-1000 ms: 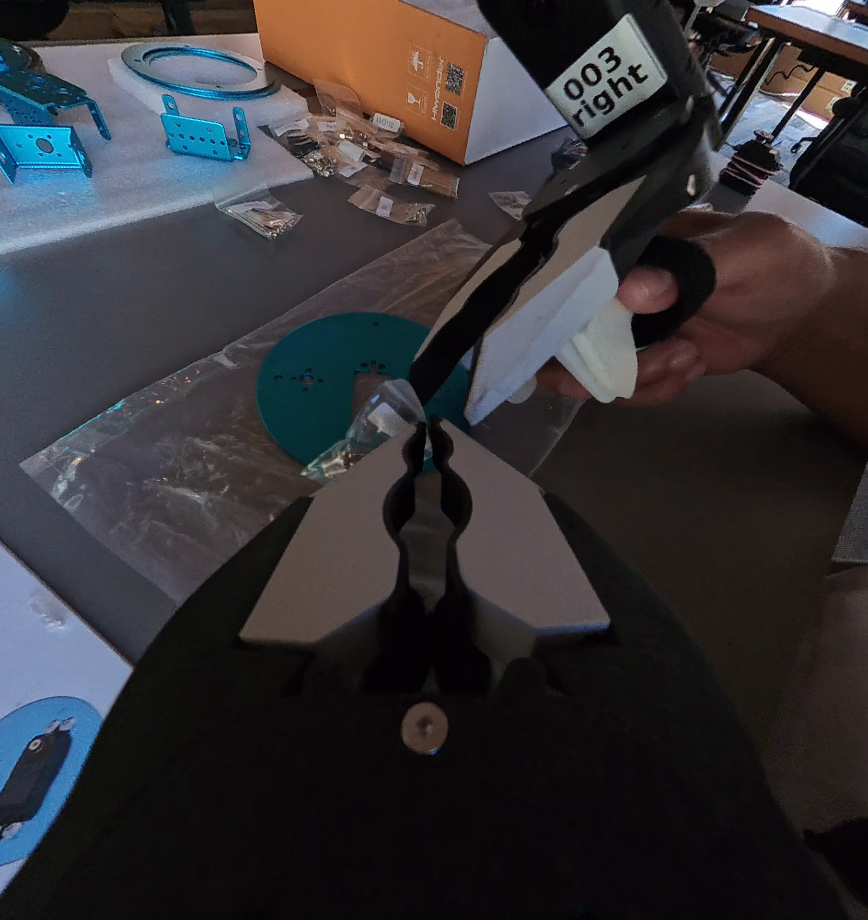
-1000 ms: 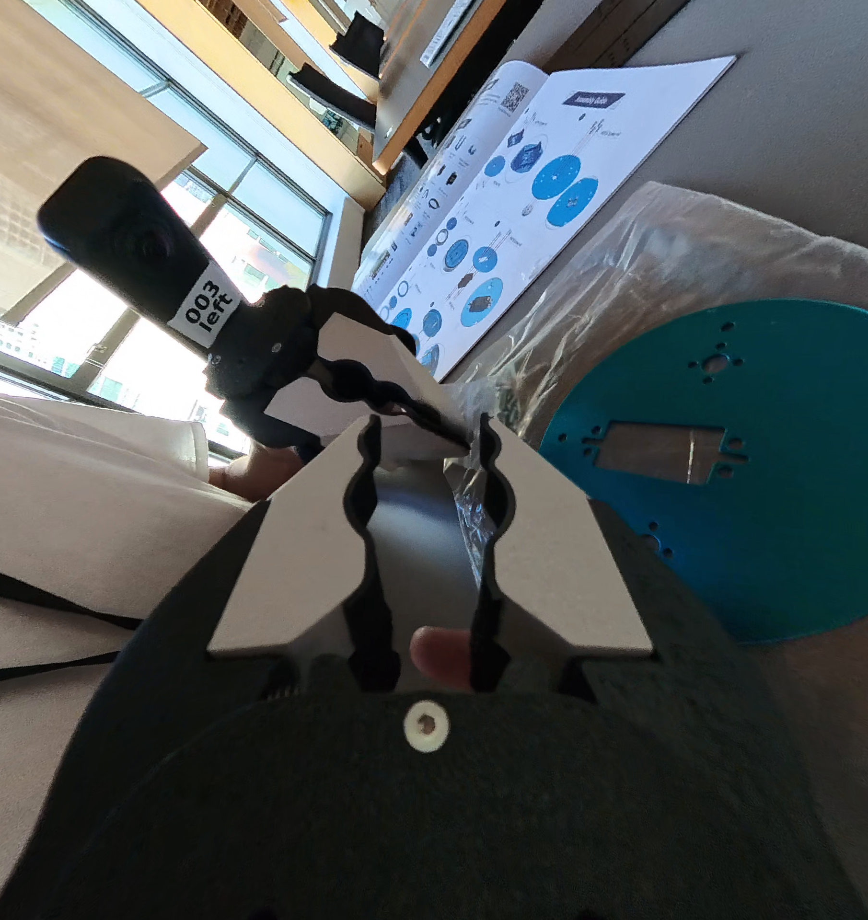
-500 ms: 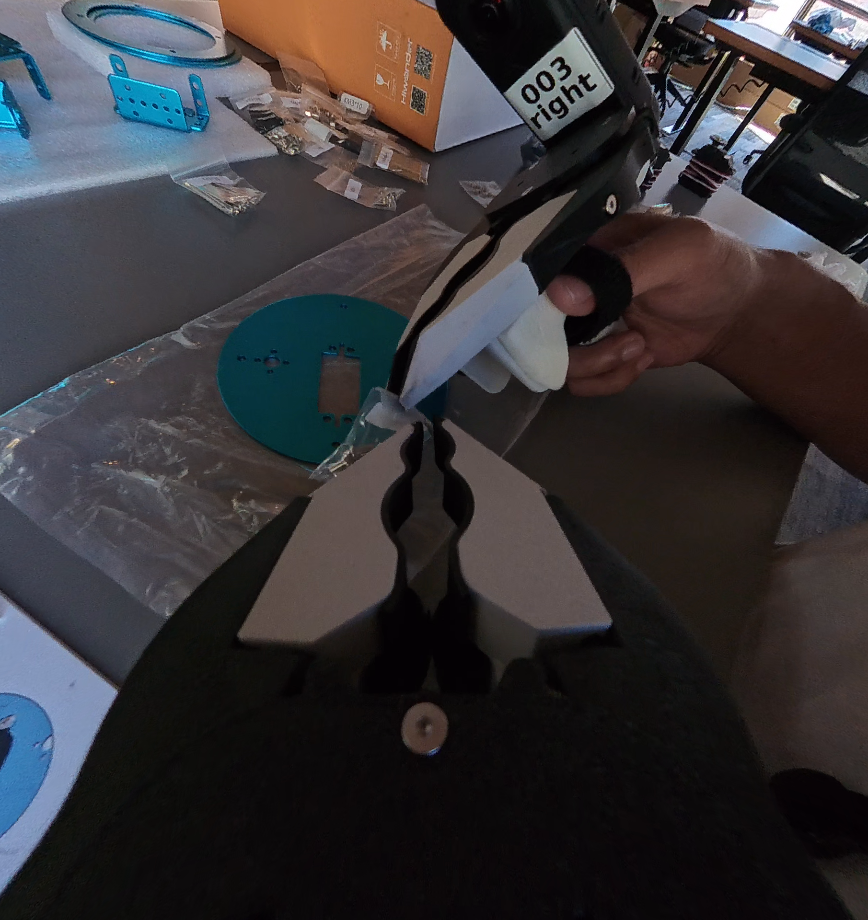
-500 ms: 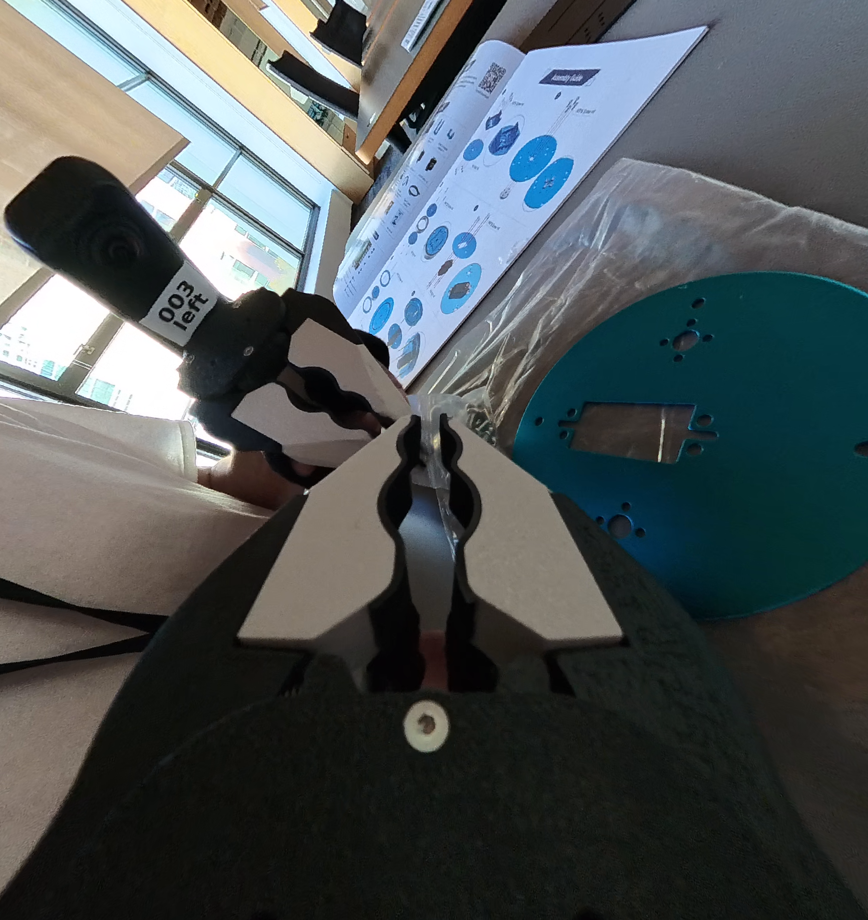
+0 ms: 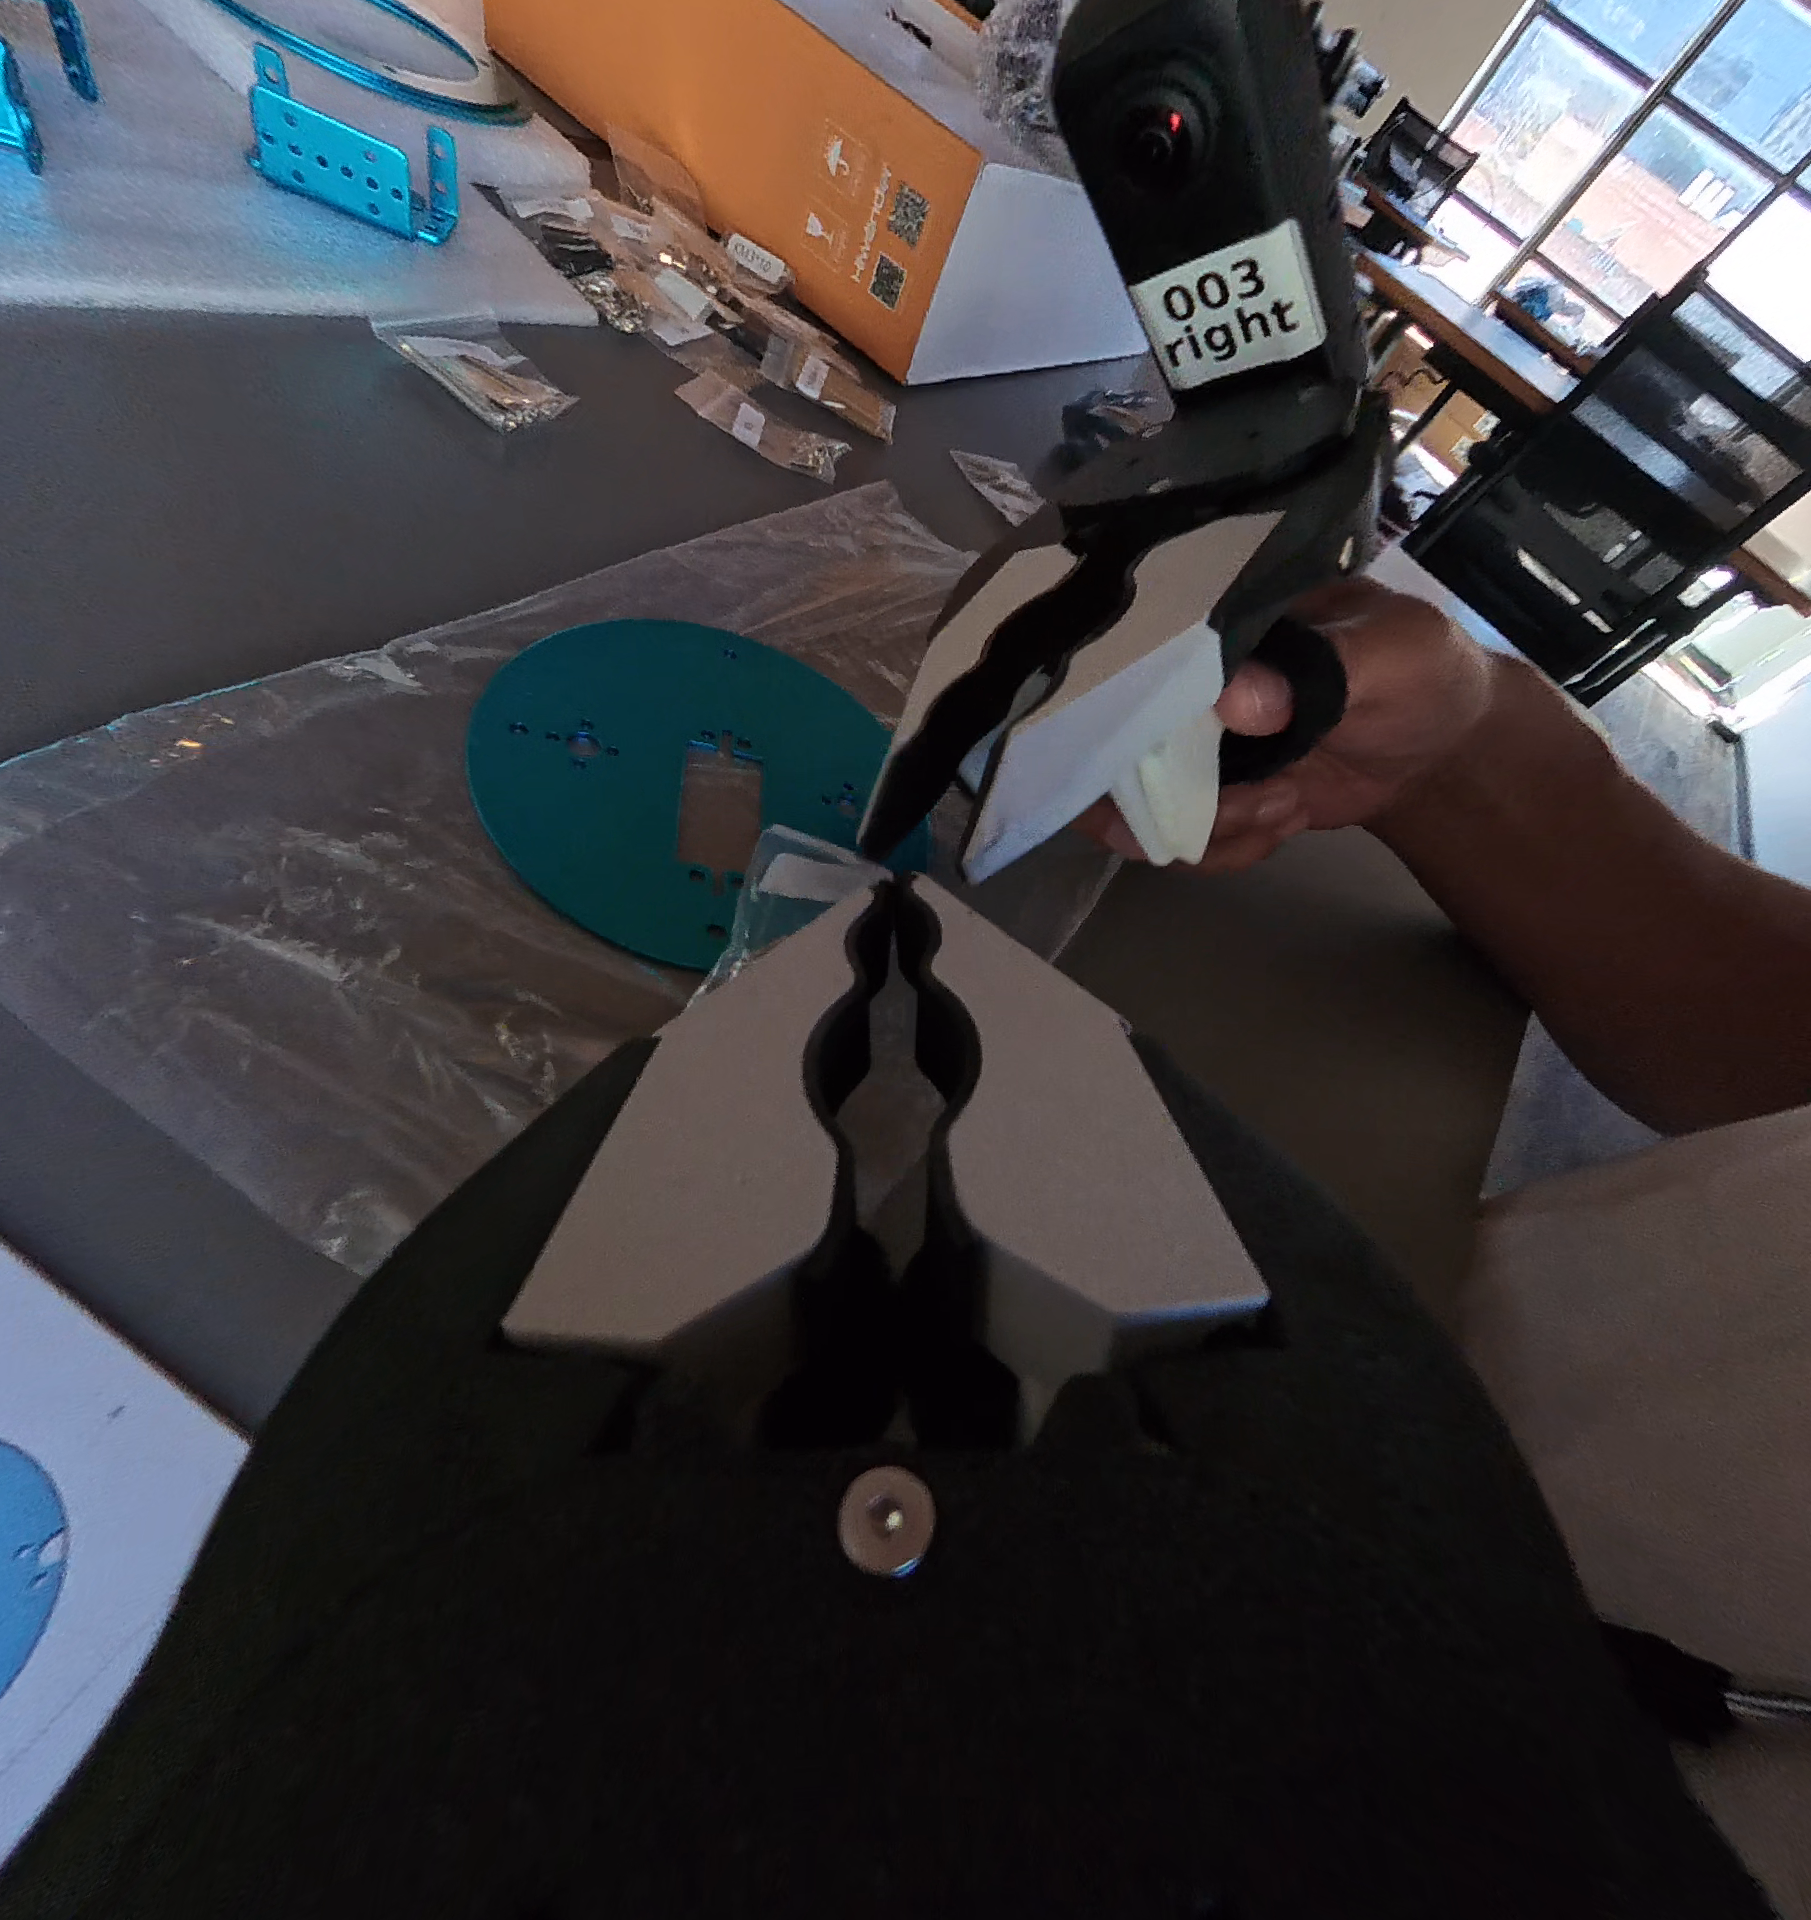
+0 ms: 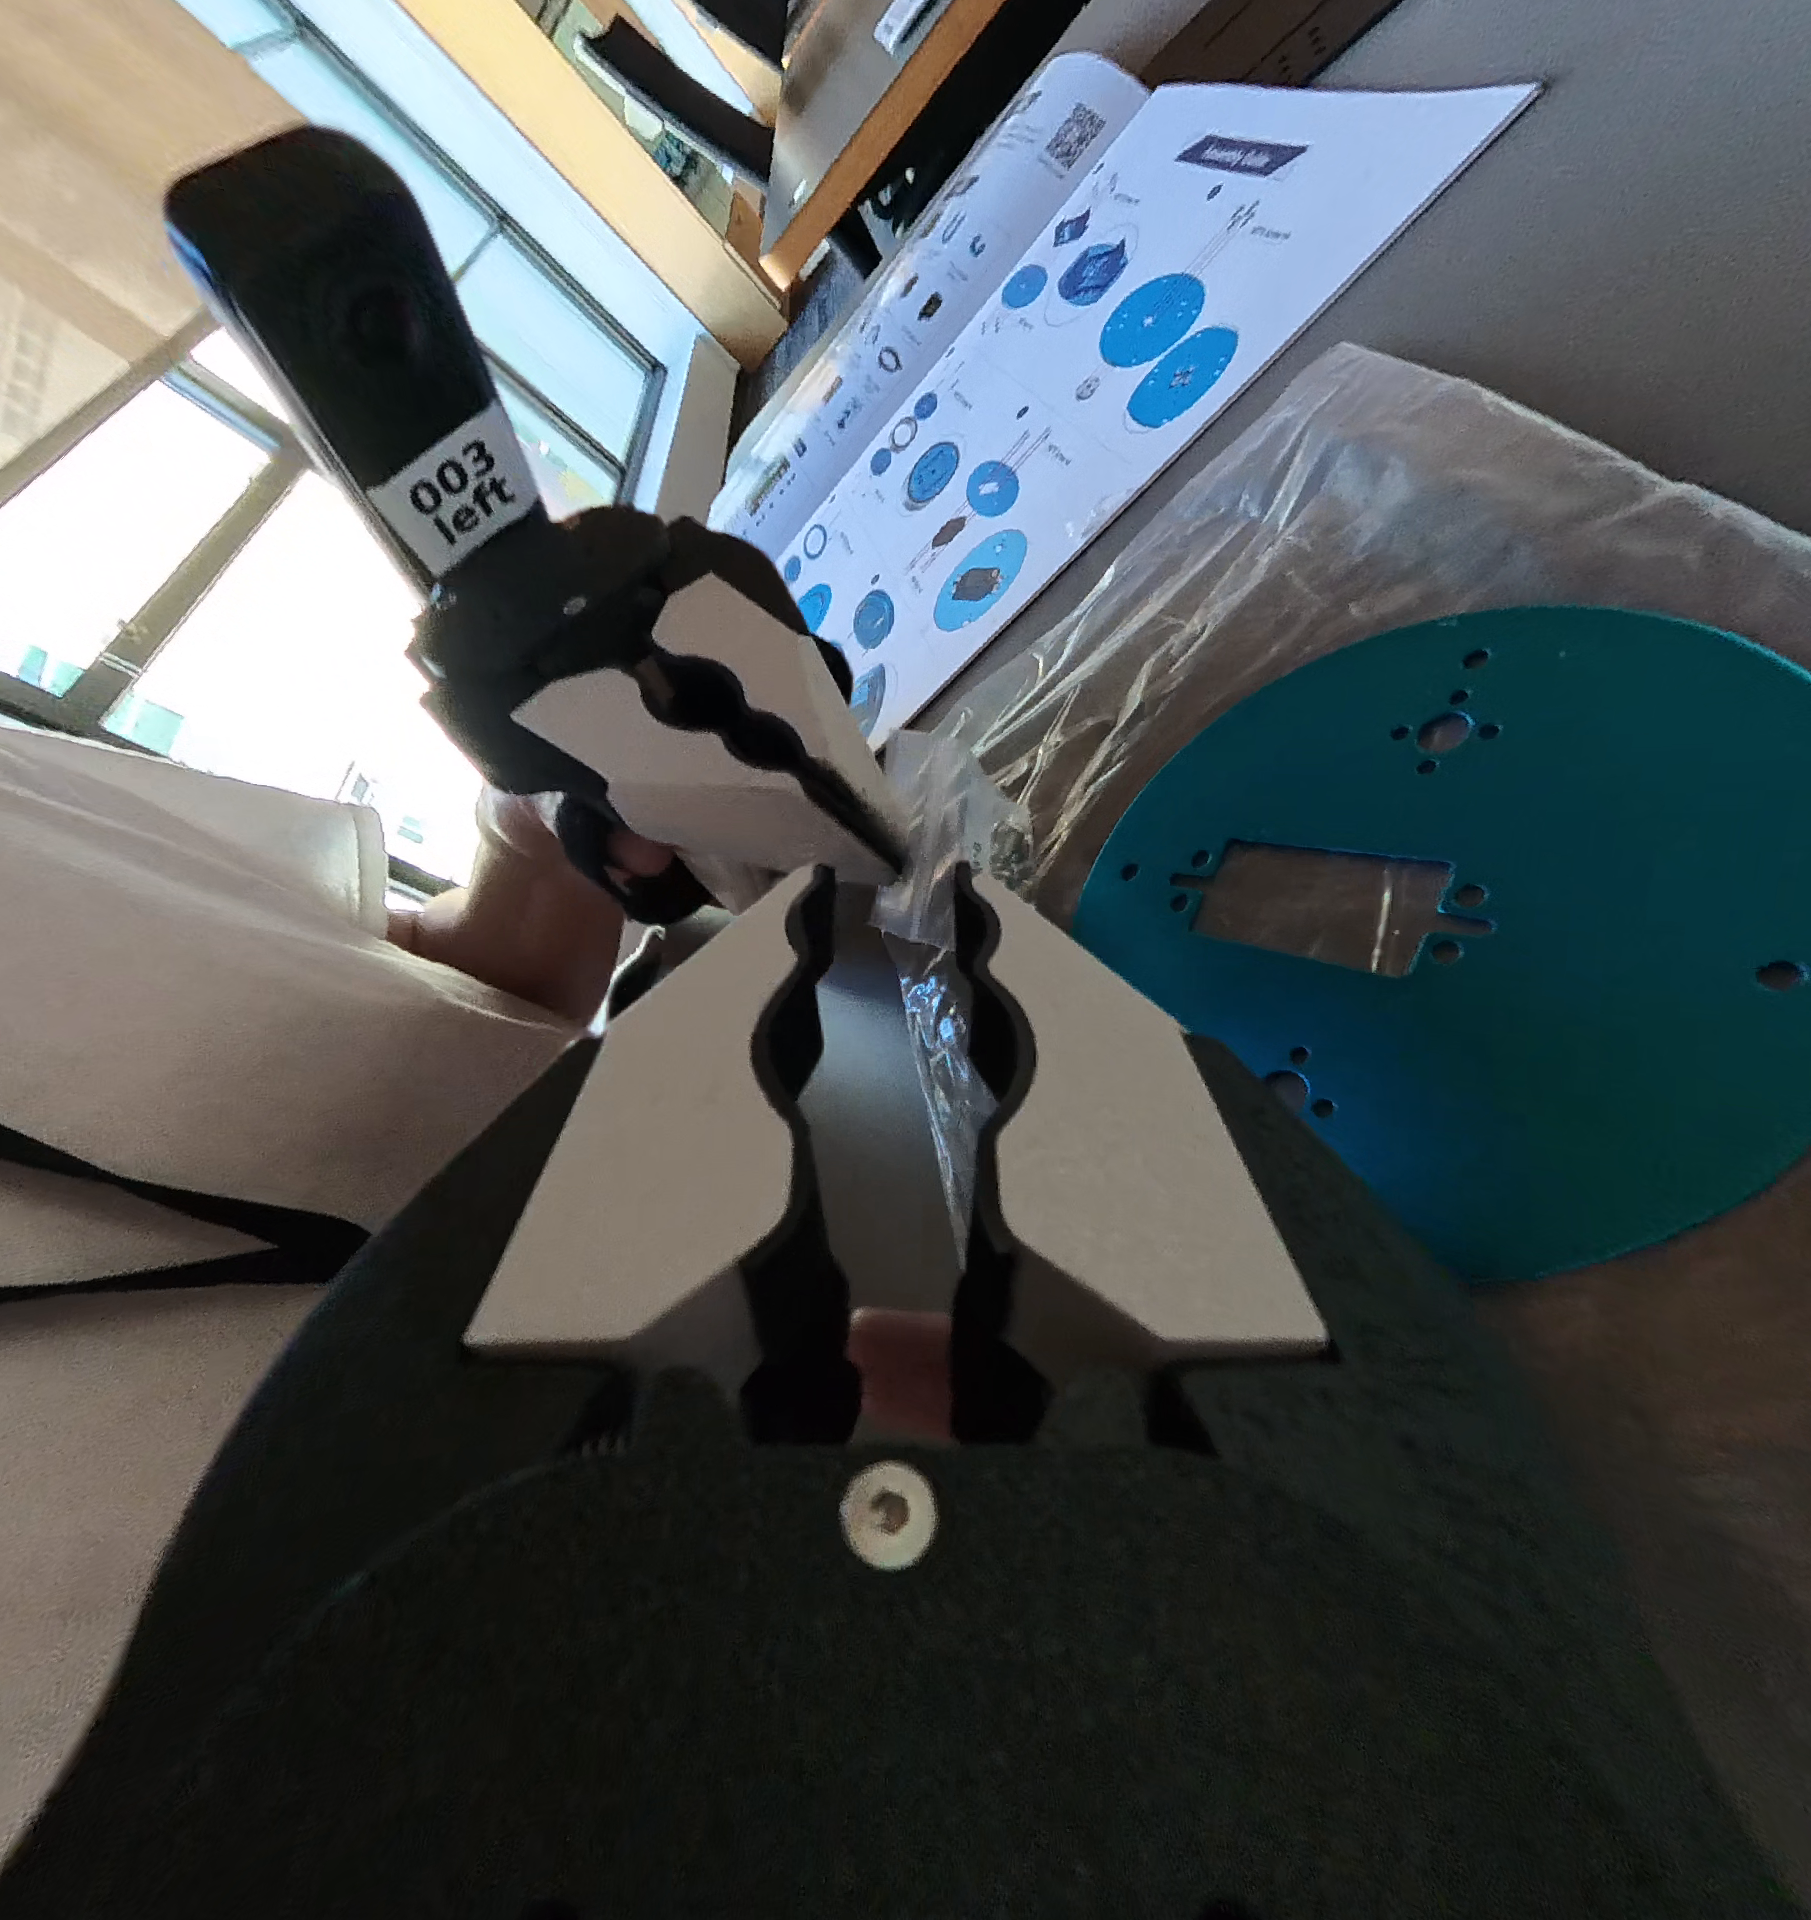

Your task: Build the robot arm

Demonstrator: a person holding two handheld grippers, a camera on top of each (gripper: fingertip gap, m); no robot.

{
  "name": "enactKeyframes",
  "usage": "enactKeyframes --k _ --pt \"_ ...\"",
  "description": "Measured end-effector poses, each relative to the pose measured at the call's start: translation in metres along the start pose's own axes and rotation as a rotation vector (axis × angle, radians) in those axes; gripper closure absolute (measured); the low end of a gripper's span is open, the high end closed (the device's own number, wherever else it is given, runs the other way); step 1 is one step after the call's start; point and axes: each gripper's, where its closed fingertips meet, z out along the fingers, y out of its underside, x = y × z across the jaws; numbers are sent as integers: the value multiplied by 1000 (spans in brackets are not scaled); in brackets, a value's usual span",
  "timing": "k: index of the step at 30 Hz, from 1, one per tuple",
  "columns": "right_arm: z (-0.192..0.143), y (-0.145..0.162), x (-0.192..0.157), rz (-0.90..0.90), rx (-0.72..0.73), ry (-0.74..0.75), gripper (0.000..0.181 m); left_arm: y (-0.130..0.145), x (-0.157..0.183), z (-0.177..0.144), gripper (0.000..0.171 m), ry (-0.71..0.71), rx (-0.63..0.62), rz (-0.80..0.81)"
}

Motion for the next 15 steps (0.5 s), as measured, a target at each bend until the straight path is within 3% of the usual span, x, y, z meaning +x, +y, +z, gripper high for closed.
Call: enactKeyframes --k 3,8,15 --pt "7 4 -2 -12 -19 -7 158 -3 1 -1 171 40 16 -49" --pt "6 3 -6 -33 -18 -22 174 -11 5 -3 171 142 70 -184" --pt "1 -7 -13 24 47 -94 178 -23 9 -13 170 195 140 -240"
